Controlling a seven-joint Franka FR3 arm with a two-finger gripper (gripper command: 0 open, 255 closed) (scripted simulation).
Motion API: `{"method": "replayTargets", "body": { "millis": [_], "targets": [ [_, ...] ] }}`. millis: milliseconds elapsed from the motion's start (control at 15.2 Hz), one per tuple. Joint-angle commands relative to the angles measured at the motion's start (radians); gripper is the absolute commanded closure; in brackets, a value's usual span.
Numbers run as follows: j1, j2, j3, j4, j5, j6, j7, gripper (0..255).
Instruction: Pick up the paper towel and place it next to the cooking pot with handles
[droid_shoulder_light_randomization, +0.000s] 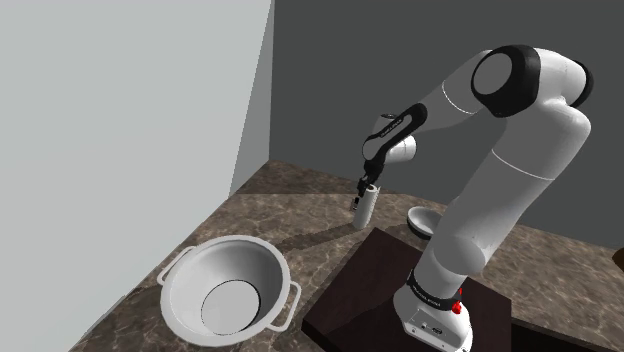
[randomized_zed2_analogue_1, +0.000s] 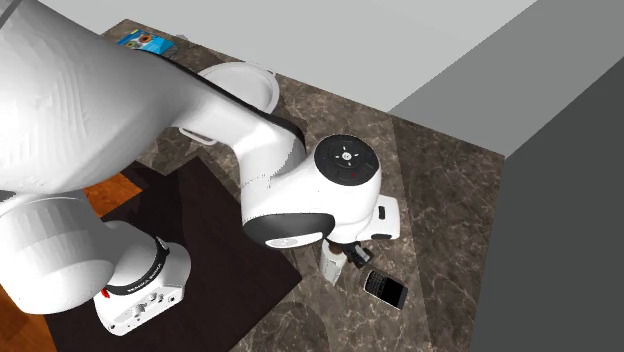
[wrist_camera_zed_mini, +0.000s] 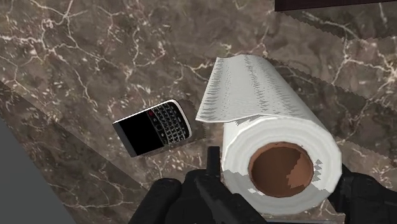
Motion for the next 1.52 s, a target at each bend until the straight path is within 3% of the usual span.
{"method": "replayTargets", "body": {
  "millis": [0,528,924,1452],
  "targets": [
    [0.000,0.000,0.000,0.000,0.000,0.000,0.000,255],
    [0.000,0.001,0.000,0.000,0.000,0.000,0.000,255],
    [-0.027,-0.094,0.025,0.021,-0.073,-0.105,0.053,255],
    [-0.051,-0.198,0.063,0.062,-0.118,-0.243,0.088,255]
  ]
}}
